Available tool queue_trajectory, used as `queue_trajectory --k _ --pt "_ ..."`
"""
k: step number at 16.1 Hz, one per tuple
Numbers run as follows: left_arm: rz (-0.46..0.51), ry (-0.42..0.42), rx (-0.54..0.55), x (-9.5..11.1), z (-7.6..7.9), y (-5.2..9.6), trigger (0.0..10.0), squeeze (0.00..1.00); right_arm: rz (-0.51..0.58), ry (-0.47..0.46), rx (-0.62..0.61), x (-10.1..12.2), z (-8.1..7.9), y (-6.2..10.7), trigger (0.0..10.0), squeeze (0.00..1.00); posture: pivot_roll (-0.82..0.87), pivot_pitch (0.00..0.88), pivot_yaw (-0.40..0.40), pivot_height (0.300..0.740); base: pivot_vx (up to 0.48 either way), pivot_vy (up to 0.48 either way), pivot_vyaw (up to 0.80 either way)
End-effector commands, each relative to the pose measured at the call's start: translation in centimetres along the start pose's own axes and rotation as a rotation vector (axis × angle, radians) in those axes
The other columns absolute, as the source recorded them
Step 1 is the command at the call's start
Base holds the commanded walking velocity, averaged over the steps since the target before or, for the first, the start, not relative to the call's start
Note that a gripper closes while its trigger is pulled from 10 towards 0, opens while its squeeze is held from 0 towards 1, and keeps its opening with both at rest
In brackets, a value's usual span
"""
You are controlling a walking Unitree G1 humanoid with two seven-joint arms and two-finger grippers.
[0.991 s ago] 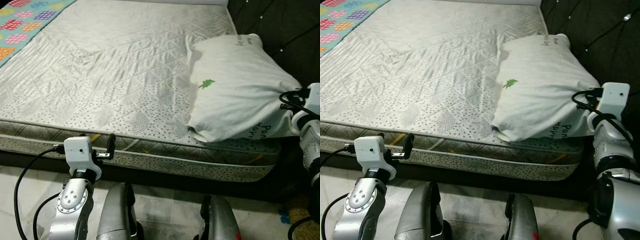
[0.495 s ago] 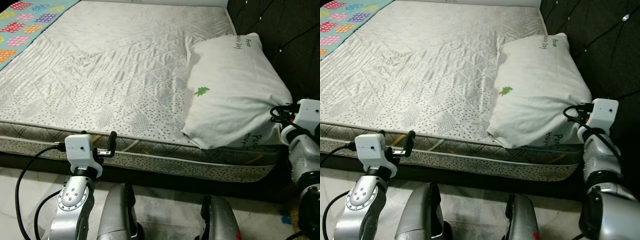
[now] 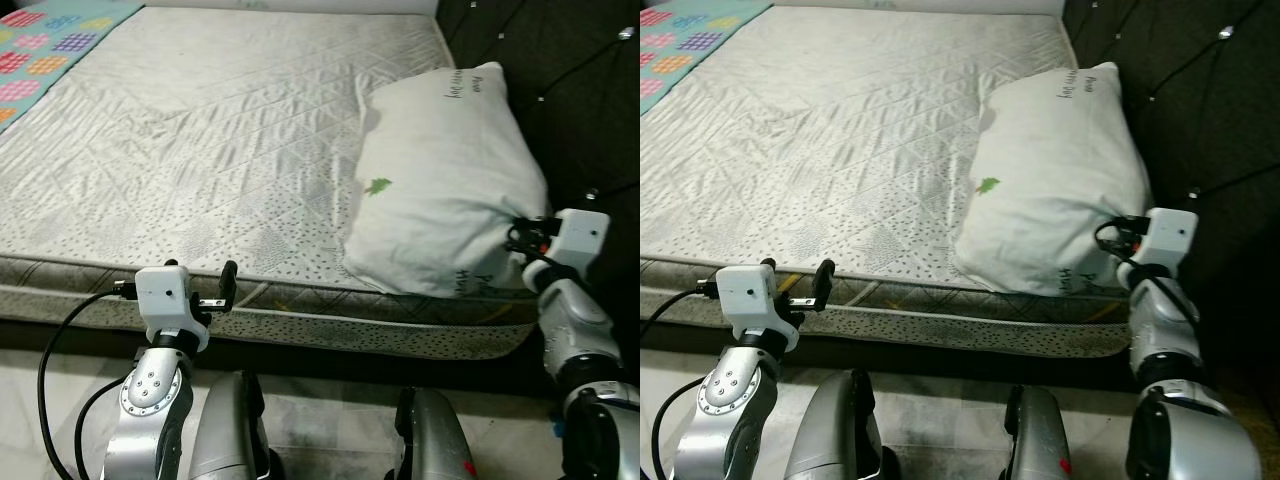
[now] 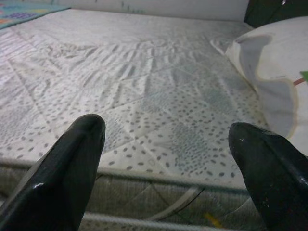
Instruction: Clean up the room
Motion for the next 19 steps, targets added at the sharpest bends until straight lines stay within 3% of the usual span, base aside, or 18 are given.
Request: queue_trajectory --k 1,4,6,7,9,10,12,14,16,17,18,19 --pt "-0.004 -0.008 0.013 -0.2 -0.3 0.0 10.0 0.0 0.052 0.028 0.042 1.2 -1.3 -0.5 10.0 1.0 0.04 0.065 -0.002 0.543 0.0 0.0 0.0" --pt "0.006 -0.008 0.03 -0.1 -0.6 -0.2 10.0 0.0 0.122 0.091 0.017 3.0 -2.0 -1.1 10.0 1.0 0.05 0.048 -0.009 0.543 0.0 0.0 0.0" --pt "0.009 -0.007 0.032 0.0 -0.5 -0.3 10.0 0.0 0.142 0.085 0.035 3.7 -2.5 -1.4 10.0 1.0 0.04 0.042 -0.01 0.543 0.0 0.0 0.0" --pt "0.012 -0.005 0.031 0.0 -0.5 -0.5 10.0 0.0 0.132 0.088 0.07 3.5 -3.4 -1.6 10.0 0.0 0.04 0.04 -0.01 0.543 0.0 0.0 0.0" --pt "0.015 -0.004 0.03 0.0 -0.4 -0.5 10.0 0.0 0.119 0.097 0.122 3.1 -4.6 -1.7 10.0 0.0 0.04 0.038 -0.012 0.543 0.0 0.0 0.0" --pt "0.017 -0.004 0.031 0.0 -0.4 -0.5 10.0 0.0 0.116 0.101 0.139 2.9 -5.2 -1.7 10.0 1.0 0.04 0.038 -0.012 0.543 0.0 0.0 0.0" --pt "0.019 -0.001 0.031 0.0 -0.4 -0.4 10.0 0.0 0.087 0.148 0.168 2.0 -6.1 -1.6 10.0 1.0 0.04 0.046 -0.012 0.543 0.0 0.0 0.0" --pt "0.015 0.002 0.027 -0.1 -0.2 -0.3 10.0 0.0 -0.042 0.298 0.138 -0.3 -6.2 -1.6 10.0 1.0 0.04 0.052 -0.012 0.543 0.0 0.0 0.0" --pt "0.014 0.003 0.027 -0.1 -0.2 -0.3 10.0 0.0 -0.1 0.304 0.13 -1.5 -6.2 -1.4 10.0 1.0 0.04 0.056 -0.012 0.543 0.0 0.0 0.0" --pt "0.015 0.03 0.017 -0.1 -0.1 -0.2 10.0 0.0 -0.084 0.283 0.123 -1.4 -6.3 -1.3 10.0 0.43 0.04 0.059 -0.014 0.543 0.0 0.0 0.0" --pt "0.025 0.054 0.018 0.0 -0.1 -0.2 10.0 1.0 -0.078 0.277 0.118 -1.4 -6.4 -1.3 10.0 0.0 0.04 0.06 -0.015 0.543 0.0 0.0 0.0" --pt "0.04 0.072 0.022 0.2 -0.2 -0.3 10.0 1.0 -0.084 0.277 0.114 -1.7 -6.7 -1.3 10.0 0.0 0.04 0.061 -0.016 0.543 0.0 0.0 0.0"
Point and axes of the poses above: a point about 5 cm out from each wrist's last joint towards the gripper, its own y axis pointing back from the gripper into the wrist, its own x axis along the axis of the wrist's last joint, z = x × y, the point moved 3 cm from there along -y, pointing out of the wrist towards the gripper, and after that the axes turned 8 degrees about -y, right-handed, at the moved point
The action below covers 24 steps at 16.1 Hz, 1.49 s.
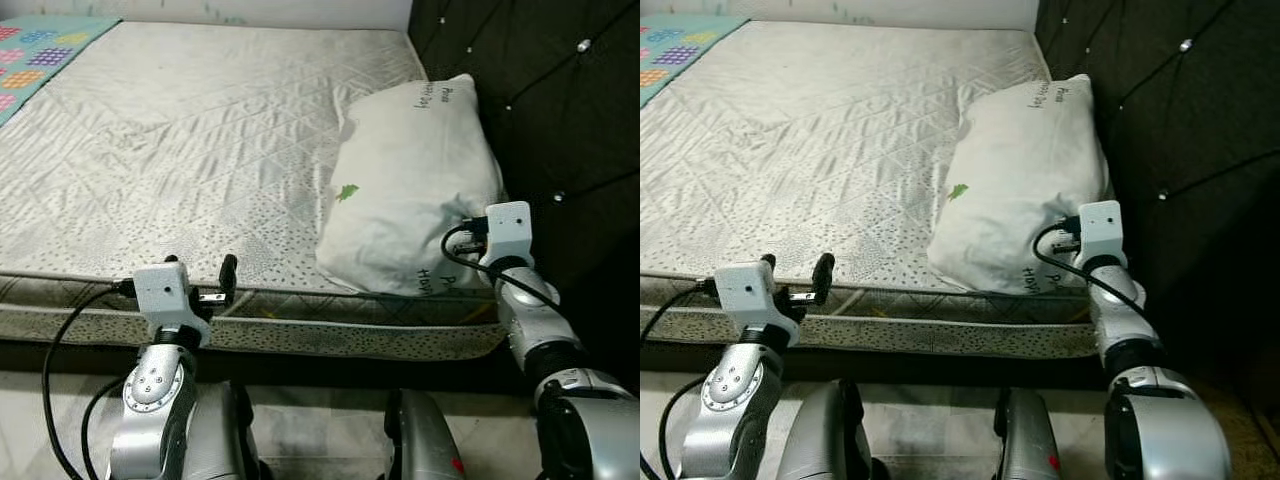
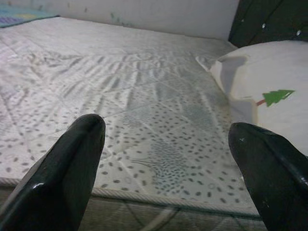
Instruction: Clean up the room
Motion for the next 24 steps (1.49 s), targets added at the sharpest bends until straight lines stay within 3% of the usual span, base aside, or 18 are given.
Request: queue_trajectory --k 1,3,4,5,6,14,15,16,17,24 --pt "0.019 0.004 0.014 0.3 -0.4 -0.1 10.0 1.0 0.01 0.006 0.048 0.4 -1.7 -0.3 10.0 0.0 0.04 0.062 -0.017 0.543 0.0 0.0 0.0" --pt "0.022 0.025 0.025 0.4 -0.4 -0.1 10.0 1.0 0.004 0.003 0.054 0.2 -2.1 -0.3 10.0 0.0 0.04 0.064 -0.016 0.543 0.0 0.0 0.0" --pt "0.037 0.026 0.019 0.6 -0.5 0.1 0.0 1.0 0.002 -0.001 0.052 0.1 -2.0 -0.3 10.0 0.0 0.04 0.065 -0.014 0.543 0.0 0.0 0.0" --pt "0.043 0.015 0.012 0.7 -0.6 0.2 0.0 1.0 0.0 -0.002 0.05 0.1 -2.0 -0.3 10.0 0.0 0.04 0.065 -0.014 0.543 0.0 0.0 0.0" --pt "0.042 0.016 0.013 0.6 -0.6 0.2 0.0 0.0 -0.001 -0.003 0.049 0.1 -1.9 -0.2 10.0 0.0 0.04 0.066 -0.015 0.543 0.0 0.0 0.0" --pt "0.044 0.006 0.017 0.6 -0.6 0.0 0.0 0.0 -0.006 -0.007 0.05 -0.1 -2.1 -0.2 10.0 0.0 0.04 0.053 -0.012 0.543 0.0 0.0 0.0" --pt "0.03 -0.001 0.019 0.3 -0.5 -0.1 10.0 0.0 -0.008 -0.018 0.062 -0.2 -2.3 -0.2 10.0 0.0 0.04 0.053 -0.012 0.543 0.0 0.0 0.0" --pt "0.027 0.001 0.018 0.3 -0.5 -0.1 10.0 0.0 -0.009 -0.026 0.071 -0.2 -2.4 -0.2 10.0 0.0 0.04 0.053 -0.012 0.543 0.0 0.0 0.0" --pt "0.031 0.013 0.02 0.3 -0.5 -0.1 10.0 1.0 -0.006 -0.035 0.078 -0.2 -2.5 -0.2 10.0 1.0 0.04 0.053 -0.012 0.543 0.0 0.0 0.0" --pt "0.036 0.018 0.023 0.3 -0.6 0.0 10.0 1.0 0.13 -0.068 0.058 3.1 -2.4 -0.8 10.0 1.0 0.04 0.045 -0.016 0.543 0.0 0.0 0.0"
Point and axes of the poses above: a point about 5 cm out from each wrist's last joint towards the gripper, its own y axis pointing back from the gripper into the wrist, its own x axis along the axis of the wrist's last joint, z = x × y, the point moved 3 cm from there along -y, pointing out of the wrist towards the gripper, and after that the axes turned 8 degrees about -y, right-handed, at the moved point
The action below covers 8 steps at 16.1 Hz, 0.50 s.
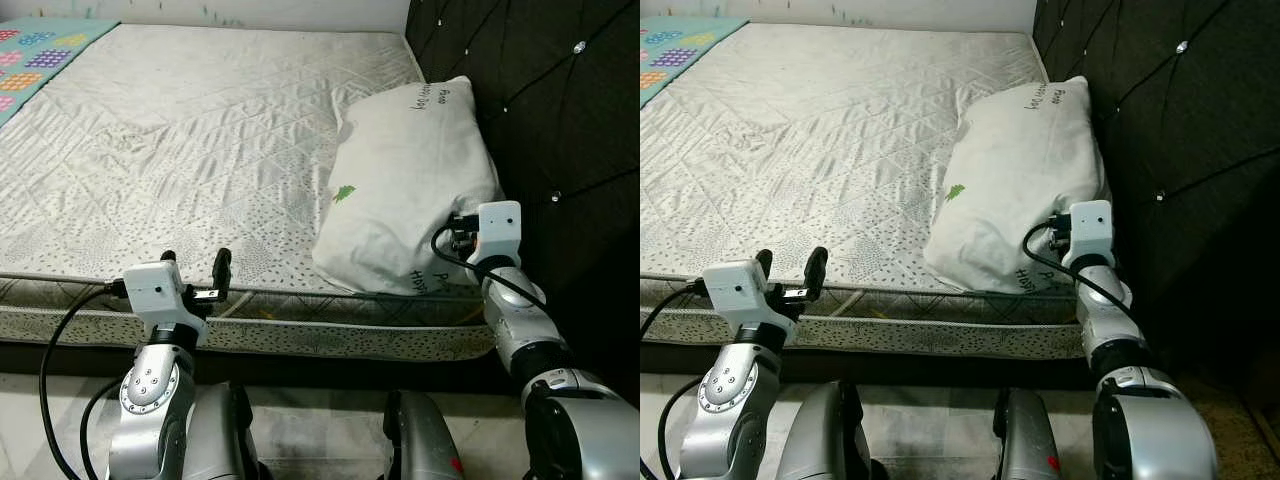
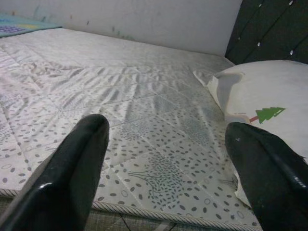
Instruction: Clean up the room
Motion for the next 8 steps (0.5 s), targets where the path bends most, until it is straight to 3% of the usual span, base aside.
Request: queue_trajectory --k 1,3,5,8 --pt "-0.012 -0.003 0.013 -0.2 -0.2 0.0 10.0 1.0 0.101 -0.012 0.029 2.8 -0.8 -0.8 10.0 1.0 0.04 0.044 -0.018 0.543 0.0 0.0 0.0" --pt "-0.011 -0.003 0.016 -0.2 -0.2 0.0 10.0 1.0 0.138 -0.021 0.014 3.9 -0.3 -1.0 10.0 1.0 0.04 0.044 -0.018 0.543 0.0 0.0 0.0" --pt "-0.014 -0.009 0.024 -0.3 -0.4 0.0 10.0 1.0 0.245 -0.012 -0.044 6.2 1.0 -0.9 10.0 1.0 0.04 0.044 -0.018 0.543 0.0 0.0 0.0" --pt "-0.02 -0.019 0.031 -0.4 -0.4 0.0 10.0 1.0 0.288 -0.018 -0.093 7.3 1.8 -1.0 10.0 1.0 0.04 0.044 -0.018 0.543 0.0 0.0 0.0"
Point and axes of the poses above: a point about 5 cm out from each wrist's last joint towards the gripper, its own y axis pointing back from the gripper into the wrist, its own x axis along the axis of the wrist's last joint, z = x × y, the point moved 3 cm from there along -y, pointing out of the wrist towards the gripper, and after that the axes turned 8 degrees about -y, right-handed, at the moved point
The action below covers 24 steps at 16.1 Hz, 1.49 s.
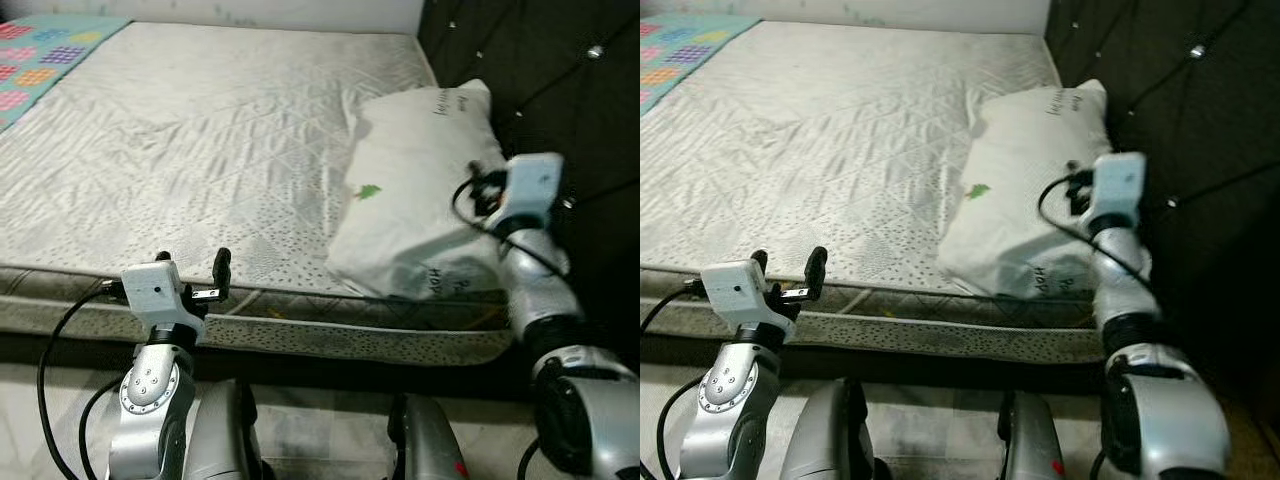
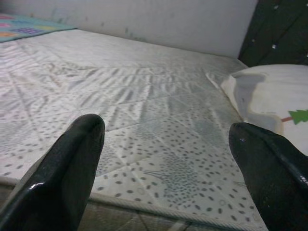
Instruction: Clean up the room
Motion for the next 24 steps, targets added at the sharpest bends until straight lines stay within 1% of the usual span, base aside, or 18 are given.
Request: queue_trajectory --k 1,2,3,4,5,7,8,9,11,13,14,15,16,17,18,20,22,24 --pt "-0.017 -0.013 0.009 -0.3 -0.1 0.0 10.0 1.0 0.013 -0.026 -0.015 0.4 0.0 -0.2 10.0 1.0 0.04 0.047 -0.015 0.543 0.0 0.0 0.0" --pt "-0.021 -0.018 0.014 -0.4 -0.2 0.0 10.0 1.0 0.015 -0.046 -0.011 0.5 -0.4 -0.3 10.0 1.0 0.04 0.047 -0.015 0.543 0.0 0.0 0.0" --pt "-0.021 -0.019 0.017 -0.3 -0.3 0.0 10.0 1.0 0.018 -0.072 -0.001 0.5 -1.3 -0.4 10.0 1.0 0.04 0.053 -0.014 0.543 0.0 0.0 0.0" --pt "-0.022 -0.022 0.02 -0.3 -0.3 0.2 10.0 1.0 0.012 -0.084 0.018 0.3 -2.4 -0.4 10.0 1.0 0.06 0.062 -0.017 0.543 0.0 0.0 0.0" --pt "-0.024 -0.029 0.028 -0.2 -0.3 0.3 10.0 1.0 -0.02 -0.09 0.036 -0.4 -3.5 -0.2 10.0 1.0 0.07 0.07 -0.02 0.543 0.0 0.0 0.0" --pt "-0.025 -0.036 0.039 -0.1 -0.5 0.7 10.0 1.0 -0.131 -0.077 0.042 -2.4 -4.8 0.1 10.0 1.0 0.09 0.081 -0.025 0.543 0.0 0.0 0.0" --pt "-0.04 -0.037 0.054 -0.3 -1.0 1.2 10.0 1.0 -0.254 -0.077 0.029 -4.1 -5.8 0.5 10.0 1.0 0.09 0.085 -0.025 0.543 0.0 0.0 0.0" --pt "-0.048 -0.036 0.06 -0.5 -1.1 1.3 10.0 1.0 -0.296 -0.087 0.018 -4.5 -6.3 0.6 10.0 1.0 0.09 0.091 -0.027 0.543 0.0 0.0 0.0" --pt "-0.052 -0.04 0.054 -0.4 -0.8 1.3 10.0 1.0 -0.366 -0.096 0.013 -5.0 -7.6 0.7 10.0 1.0 0.1 0.096 -0.03 0.543 0.0 0.0 0.0" --pt "-0.053 -0.042 0.052 -0.3 -0.6 1.3 10.0 1.0 -0.384 -0.09 0.006 -4.9 -8.3 0.6 10.0 1.0 0.1 0.101 -0.034 0.543 0.0 0.0 0.0" --pt "-0.064 -0.047 0.062 -0.5 -0.7 1.4 10.0 1.0 -0.427 -0.097 -0.009 -5.3 -8.8 0.7 10.0 0.82 0.1 0.105 -0.038 0.543 0.0 0.0 0.0" --pt "-0.069 -0.05 0.067 -0.5 -0.7 1.4 10.0 1.0 -0.453 -0.105 -0.018 -5.7 -8.9 1.0 10.0 0.82 0.1 0.105 -0.038 0.543 0.0 0.0 0.0" --pt "-0.072 -0.051 0.071 -0.5 -0.8 1.4 10.0 1.0 -0.49 -0.124 -0.02 -6.3 -9.1 1.3 10.0 0.24 0.11 0.107 -0.043 0.543 0.0 0.0 0.0" --pt "-0.079 -0.055 0.078 -0.6 -0.8 1.5 10.0 0.0 -0.618 -0.141 -0.014 -8.5 -9.8 3.0 10.0 0.0 0.11 0.108 -0.05 0.543 0.0 0.0 0.0" --pt "-0.08 -0.056 0.08 -0.6 -0.8 1.5 10.0 0.0 -0.671 -0.16 -0.002 -9.5 -10.2 3.9 10.0 0.0 0.11 0.108 -0.05 0.543 0.0 0.0 0.0" --pt "-0.084 -0.055 0.086 -0.7 -0.8 1.4 10.0 0.0 -0.69 -0.143 0.01 -10.2 -10.4 4.5 10.0 0.0 0.11 0.106 -0.058 0.543 0.0 0.0 0.0" --pt "-0.088 -0.055 0.089 -0.8 -0.7 1.2 10.0 0.0 -0.682 -0.162 -0.008 -10.0 -10.2 4.4 10.0 0.0 0.1 0.1 -0.059 0.543 0.0 0.0 0.0" --pt "-0.086 -0.057 0.088 -0.8 -0.6 1.0 10.0 0.0 -0.647 -0.207 -0.025 -9.3 -10.1 3.7 10.0 0.0 0.1 0.088 -0.06 0.543 0.0 0.0 0.0"
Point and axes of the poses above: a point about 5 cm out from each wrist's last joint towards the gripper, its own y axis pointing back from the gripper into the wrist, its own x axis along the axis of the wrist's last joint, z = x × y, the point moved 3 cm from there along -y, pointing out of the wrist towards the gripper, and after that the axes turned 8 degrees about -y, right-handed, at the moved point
